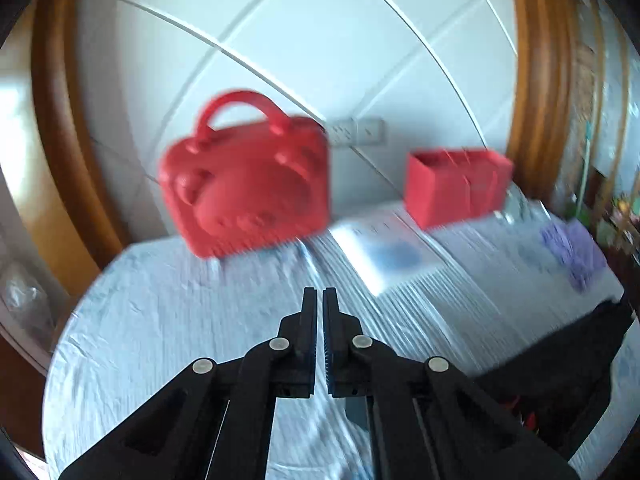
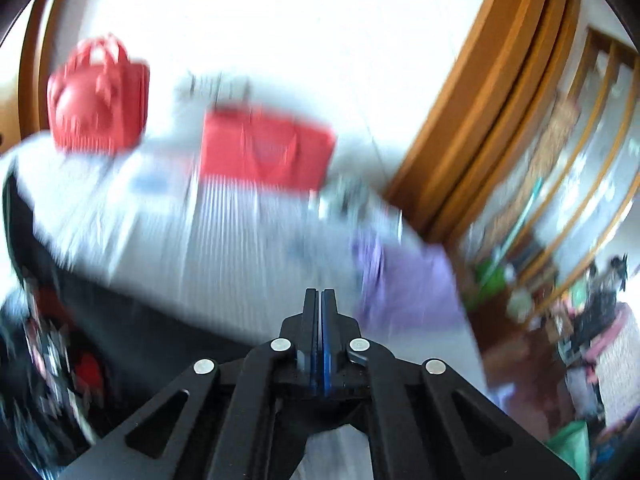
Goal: Fold clothes
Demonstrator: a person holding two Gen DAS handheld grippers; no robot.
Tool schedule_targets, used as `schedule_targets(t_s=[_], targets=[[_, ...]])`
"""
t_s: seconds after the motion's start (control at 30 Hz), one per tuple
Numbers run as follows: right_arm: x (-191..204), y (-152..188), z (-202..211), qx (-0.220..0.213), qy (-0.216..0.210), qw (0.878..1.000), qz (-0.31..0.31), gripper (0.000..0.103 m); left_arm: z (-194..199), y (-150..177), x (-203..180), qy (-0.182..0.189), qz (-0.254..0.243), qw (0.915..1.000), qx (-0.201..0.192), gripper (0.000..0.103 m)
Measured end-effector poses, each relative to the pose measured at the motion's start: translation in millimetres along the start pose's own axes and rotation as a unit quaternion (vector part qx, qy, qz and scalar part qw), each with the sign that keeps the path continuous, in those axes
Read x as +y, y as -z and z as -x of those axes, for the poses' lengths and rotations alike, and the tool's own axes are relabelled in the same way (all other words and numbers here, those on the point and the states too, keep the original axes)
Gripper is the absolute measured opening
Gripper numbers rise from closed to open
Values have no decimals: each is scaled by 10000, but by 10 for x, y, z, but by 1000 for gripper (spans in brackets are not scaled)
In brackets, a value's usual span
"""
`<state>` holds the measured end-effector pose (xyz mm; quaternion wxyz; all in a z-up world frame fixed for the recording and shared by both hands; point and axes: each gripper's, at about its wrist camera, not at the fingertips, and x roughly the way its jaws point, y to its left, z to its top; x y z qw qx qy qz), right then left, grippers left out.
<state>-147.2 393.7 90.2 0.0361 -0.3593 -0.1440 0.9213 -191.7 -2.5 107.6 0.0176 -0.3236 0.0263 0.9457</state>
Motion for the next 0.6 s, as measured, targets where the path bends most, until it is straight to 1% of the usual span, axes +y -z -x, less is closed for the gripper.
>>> schedule_targets(t_s=[0.03,0.07,0.1,0.17,0.2,0.23,0.27,0.3,0.33,0.37,0.47,0.53,0.6], targets=[[15,-171,33,-203,-34,9998,-8,0,-8,-122,154,-9,53,10000,-13,1],[31,-343,66,-406,-68,9991,-16,0,-95,-226,262,-23,61,9999,83,2],[50,-490,50,-517,-168,9985,-59,1,-192,-284,427,-15,176,9997,195,2],[124,-612,-114,-376,-586,9973,-238,1,-428,-265,508,387,389,9969,567,4],[174,-610,-180,-282,-739,9964,-303,1,-539,-244,544,584,488,9943,752,10],[241,-537,-233,-168,-802,9961,-336,8,-604,-138,541,752,538,9914,928,17],[307,-463,-285,-53,-864,9956,-369,25,-666,-27,534,911,576,9881,1099,38],[355,-373,-342,78,-899,9952,-384,39,-714,116,494,1006,537,9858,1236,54],[369,-254,-405,237,-887,9951,-368,61,-764,262,454,1093,495,9832,1378,56],[383,-135,-469,397,-876,9947,-353,62,-833,420,415,1126,436,9804,1556,56],[328,202,-621,853,-835,9920,-417,63,-1050,859,300,1245,357,9692,2094,56],[227,410,-677,1108,-776,9893,-539,63,-1161,1062,263,1229,372,9640,2329,56],[43,561,-707,1292,-706,9868,-680,68,-1266,1235,223,1187,377,9594,2531,56]])
